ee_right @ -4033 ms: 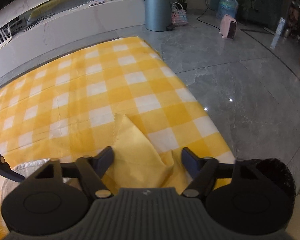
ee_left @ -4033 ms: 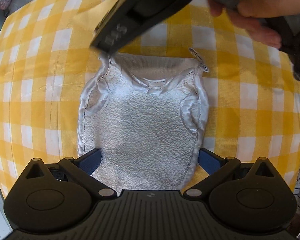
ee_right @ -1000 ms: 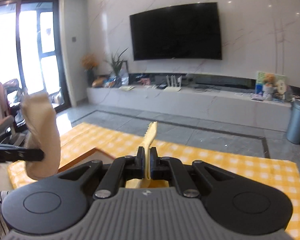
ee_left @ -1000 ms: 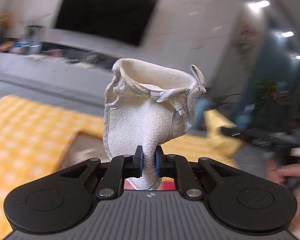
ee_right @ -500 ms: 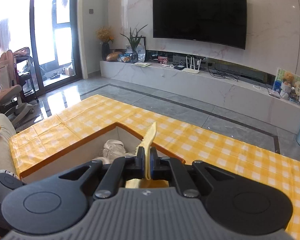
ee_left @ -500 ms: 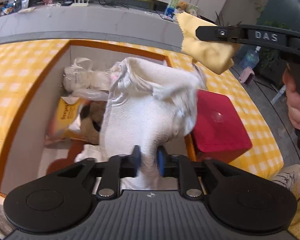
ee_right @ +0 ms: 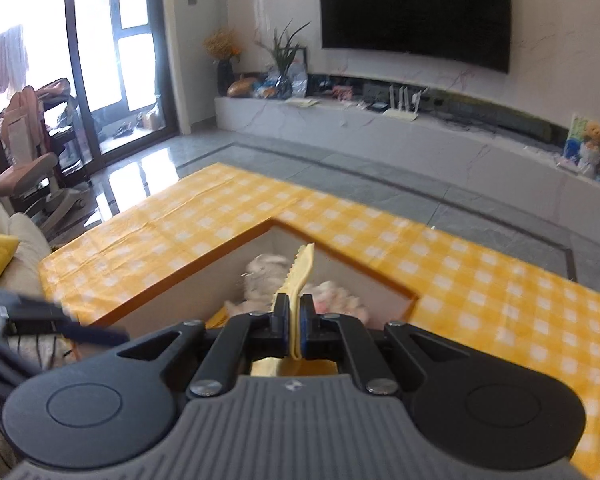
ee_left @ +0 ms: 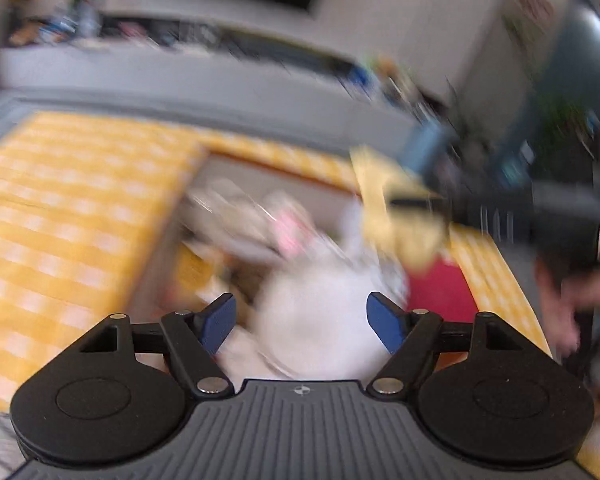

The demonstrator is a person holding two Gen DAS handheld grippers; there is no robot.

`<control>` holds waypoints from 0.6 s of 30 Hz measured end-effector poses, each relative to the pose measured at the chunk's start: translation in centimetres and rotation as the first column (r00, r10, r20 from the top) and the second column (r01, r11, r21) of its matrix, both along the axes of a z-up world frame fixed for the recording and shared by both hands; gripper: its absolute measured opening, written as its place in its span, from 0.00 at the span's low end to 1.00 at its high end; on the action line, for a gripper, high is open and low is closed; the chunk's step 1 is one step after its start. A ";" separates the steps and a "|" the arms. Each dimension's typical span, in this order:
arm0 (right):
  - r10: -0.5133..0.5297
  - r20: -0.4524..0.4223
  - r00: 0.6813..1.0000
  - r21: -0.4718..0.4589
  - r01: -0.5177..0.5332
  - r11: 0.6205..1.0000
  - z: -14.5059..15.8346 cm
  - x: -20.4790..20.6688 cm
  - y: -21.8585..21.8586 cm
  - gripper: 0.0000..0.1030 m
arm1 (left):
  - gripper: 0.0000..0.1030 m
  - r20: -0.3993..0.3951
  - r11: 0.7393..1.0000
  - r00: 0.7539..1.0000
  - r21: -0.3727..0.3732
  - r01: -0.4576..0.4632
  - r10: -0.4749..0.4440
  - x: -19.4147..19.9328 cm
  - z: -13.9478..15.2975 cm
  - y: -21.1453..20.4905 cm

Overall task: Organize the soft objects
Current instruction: 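Lower the white bib into the box and open the left gripper, then lower the yellow cloth into the box and open the right gripper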

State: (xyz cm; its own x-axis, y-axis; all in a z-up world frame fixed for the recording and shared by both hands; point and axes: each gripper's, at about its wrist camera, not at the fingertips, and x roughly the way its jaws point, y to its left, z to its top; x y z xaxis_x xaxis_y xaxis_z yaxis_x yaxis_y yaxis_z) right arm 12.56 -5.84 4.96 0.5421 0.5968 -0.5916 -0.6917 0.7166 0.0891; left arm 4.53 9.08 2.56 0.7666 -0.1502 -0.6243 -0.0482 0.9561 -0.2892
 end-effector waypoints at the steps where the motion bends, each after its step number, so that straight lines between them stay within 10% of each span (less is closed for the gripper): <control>1: 0.014 -0.019 1.000 -0.019 -0.015 1.000 -0.4 -0.2 1.0 0.03 | 0.85 0.026 0.999 0.998 0.023 -0.049 0.048 -0.5 0.3 0.8; 9: 0.058 -0.162 0.985 -0.454 -0.126 0.882 -8.5 -0.6 8.4 0.02 | 0.85 0.027 0.978 0.982 0.096 -0.188 0.186 -1.9 -0.8 5.3; 18: 0.037 -0.301 0.953 -0.567 -0.211 0.796 -12.5 0.7 11.1 0.02 | 0.85 -0.002 0.993 0.993 0.012 -0.118 0.118 -1.6 -2.3 6.4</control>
State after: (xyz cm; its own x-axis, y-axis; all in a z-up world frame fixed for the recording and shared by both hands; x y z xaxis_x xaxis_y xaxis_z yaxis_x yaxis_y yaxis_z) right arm 13.24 5.25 -7.57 0.2616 0.1380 -0.9552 -0.7905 0.5984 -0.1301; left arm 2.89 15.52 0.25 0.7770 -0.0511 -0.6274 -0.1619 0.9469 -0.2777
